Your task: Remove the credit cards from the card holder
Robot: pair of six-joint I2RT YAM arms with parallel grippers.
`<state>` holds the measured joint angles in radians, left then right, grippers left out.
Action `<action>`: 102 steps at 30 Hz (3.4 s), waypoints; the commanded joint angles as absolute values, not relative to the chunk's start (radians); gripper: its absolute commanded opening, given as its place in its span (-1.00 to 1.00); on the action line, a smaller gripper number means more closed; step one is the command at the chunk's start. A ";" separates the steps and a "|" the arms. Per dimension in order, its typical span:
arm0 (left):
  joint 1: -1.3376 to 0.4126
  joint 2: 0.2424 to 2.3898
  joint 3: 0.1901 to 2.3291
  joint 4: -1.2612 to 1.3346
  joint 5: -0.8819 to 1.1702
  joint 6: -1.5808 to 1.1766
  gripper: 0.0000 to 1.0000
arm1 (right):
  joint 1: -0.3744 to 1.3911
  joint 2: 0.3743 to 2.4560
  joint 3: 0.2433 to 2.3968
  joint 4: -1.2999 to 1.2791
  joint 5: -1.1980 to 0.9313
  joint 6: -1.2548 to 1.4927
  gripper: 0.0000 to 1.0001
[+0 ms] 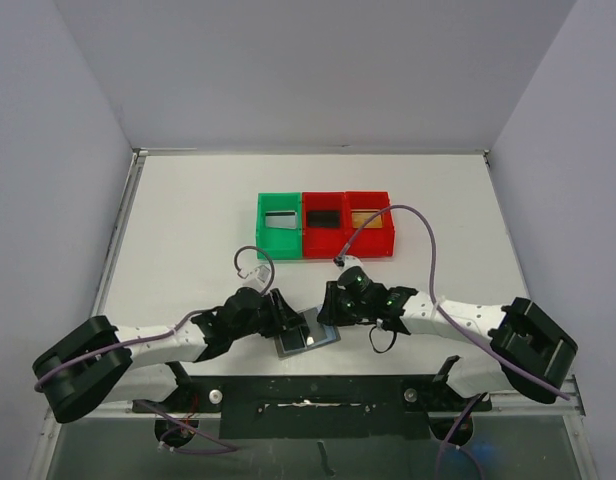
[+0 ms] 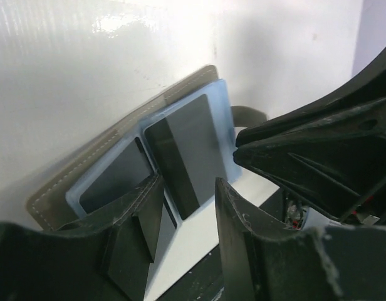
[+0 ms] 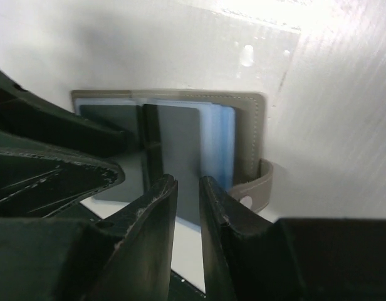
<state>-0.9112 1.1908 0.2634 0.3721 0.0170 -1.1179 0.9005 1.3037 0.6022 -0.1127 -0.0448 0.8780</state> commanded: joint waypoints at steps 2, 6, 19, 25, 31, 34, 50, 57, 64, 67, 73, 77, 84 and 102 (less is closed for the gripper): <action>-0.919 1.271 0.336 0.424 0.035 -1.096 -0.27 | 0.894 1.366 0.556 -0.047 -0.037 0.893 -0.55; -0.920 1.327 0.315 0.459 0.031 -1.116 -0.30 | 0.894 1.367 0.489 0.009 -0.050 0.930 -0.54; -0.925 1.480 0.301 0.682 0.080 -1.163 -0.50 | 0.893 1.319 0.415 0.003 -0.032 0.958 -0.54; -0.933 1.492 0.340 0.633 0.094 -1.143 -0.41 | 0.880 1.294 0.442 -0.041 -0.022 0.909 -0.38; -0.936 1.432 0.335 0.569 0.069 -1.133 -0.23 | 0.855 1.274 0.494 -0.097 -0.031 0.855 -0.37; -0.936 1.399 0.323 0.546 0.063 -1.131 -0.13 | 0.847 1.233 0.508 -0.110 -0.031 0.848 -0.36; -0.936 1.428 0.329 0.559 0.107 -1.146 -0.21 | 0.823 1.243 0.509 -0.007 -0.147 0.880 -0.41; -0.936 1.445 0.326 0.551 0.106 -1.153 -0.26 | 0.822 1.318 0.456 0.038 -0.172 0.908 -0.46; -0.936 1.471 0.293 0.627 0.105 -1.188 -0.45 | 0.819 1.322 0.424 -0.009 -0.123 0.922 -0.46; -0.936 1.478 0.279 0.675 0.106 -1.206 -0.52 | 0.817 1.308 0.410 -0.009 -0.124 0.922 -0.46; -0.936 1.454 0.241 0.757 0.089 -1.247 -0.66 | 0.808 1.295 0.428 -0.055 -0.124 0.898 -0.46; -0.936 1.437 0.228 0.770 0.085 -1.255 -0.84 | 0.800 1.287 0.432 -0.074 -0.128 0.880 -0.46; -0.935 1.457 0.235 0.791 0.109 -1.253 -0.96 | 0.791 1.269 0.432 -0.075 -0.132 0.877 -0.45; -0.934 1.578 0.252 0.937 0.173 -1.284 -1.00 | 0.781 1.273 0.437 -0.058 -0.161 0.876 -0.45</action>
<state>-0.9333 1.5753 0.2253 0.8482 0.1532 -1.2804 0.7856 1.2747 0.4404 -0.0227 -0.1776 0.8940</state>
